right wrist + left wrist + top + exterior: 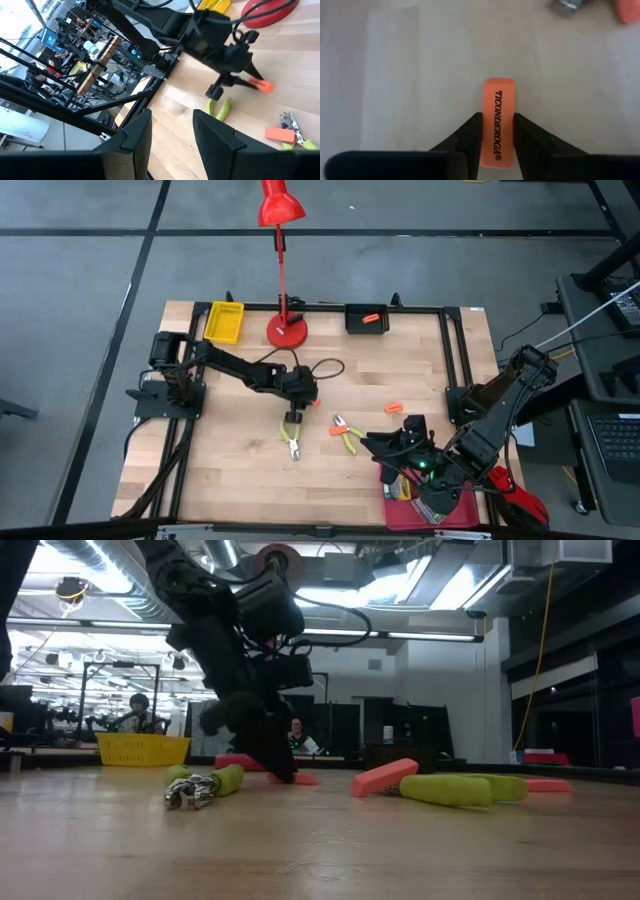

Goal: Pick & Place School Supplies
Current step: Put the orange eraser into the black bin

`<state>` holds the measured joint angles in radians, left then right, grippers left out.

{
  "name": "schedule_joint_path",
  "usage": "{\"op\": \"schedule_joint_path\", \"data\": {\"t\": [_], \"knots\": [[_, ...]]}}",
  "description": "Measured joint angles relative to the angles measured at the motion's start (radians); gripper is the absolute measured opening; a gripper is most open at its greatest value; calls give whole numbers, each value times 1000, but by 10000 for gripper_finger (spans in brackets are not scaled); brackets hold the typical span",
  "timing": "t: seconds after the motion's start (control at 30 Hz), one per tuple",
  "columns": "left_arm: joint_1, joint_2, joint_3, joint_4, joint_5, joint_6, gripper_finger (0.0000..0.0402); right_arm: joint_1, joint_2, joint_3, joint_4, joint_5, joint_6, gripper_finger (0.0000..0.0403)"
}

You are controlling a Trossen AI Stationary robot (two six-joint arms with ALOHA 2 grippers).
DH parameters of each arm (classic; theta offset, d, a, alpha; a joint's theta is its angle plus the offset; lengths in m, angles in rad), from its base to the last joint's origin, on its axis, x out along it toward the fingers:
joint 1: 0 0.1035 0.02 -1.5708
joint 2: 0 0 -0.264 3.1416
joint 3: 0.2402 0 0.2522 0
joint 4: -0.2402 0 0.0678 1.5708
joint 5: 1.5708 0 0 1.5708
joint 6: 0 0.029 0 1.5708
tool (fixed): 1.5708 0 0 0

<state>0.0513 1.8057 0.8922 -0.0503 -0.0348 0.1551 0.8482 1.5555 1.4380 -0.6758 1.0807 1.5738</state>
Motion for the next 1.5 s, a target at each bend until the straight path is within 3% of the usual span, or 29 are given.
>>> {"op": "schedule_joint_path", "data": {"t": [0.17, 0.37, 0.57, 0.77, 1.13, 1.5], "knots": [[44, 2, -1, 84, 38, -75, 61, 0, 0, 0, 0, 0, 1, 146], [98, 2, 2, 247, 57, -170, 73, 0, 0, 0, 0, 0, 5, 146], [178, 1, 98, 271, 24, -186, 69, 0, 0, 0, 0, 0, 5, 146], [312, 22, 246, 259, 105, -199, 70, -4, 0, 0, -6, 1, 5, 146], [465, 245, 616, 112, 290, -187, 71, -19, 0, 0, -13, 4, 11, 146], [492, 459, 906, 17, 297, -183, 72, -18, 0, 0, -17, -1, 42, 146]]}}
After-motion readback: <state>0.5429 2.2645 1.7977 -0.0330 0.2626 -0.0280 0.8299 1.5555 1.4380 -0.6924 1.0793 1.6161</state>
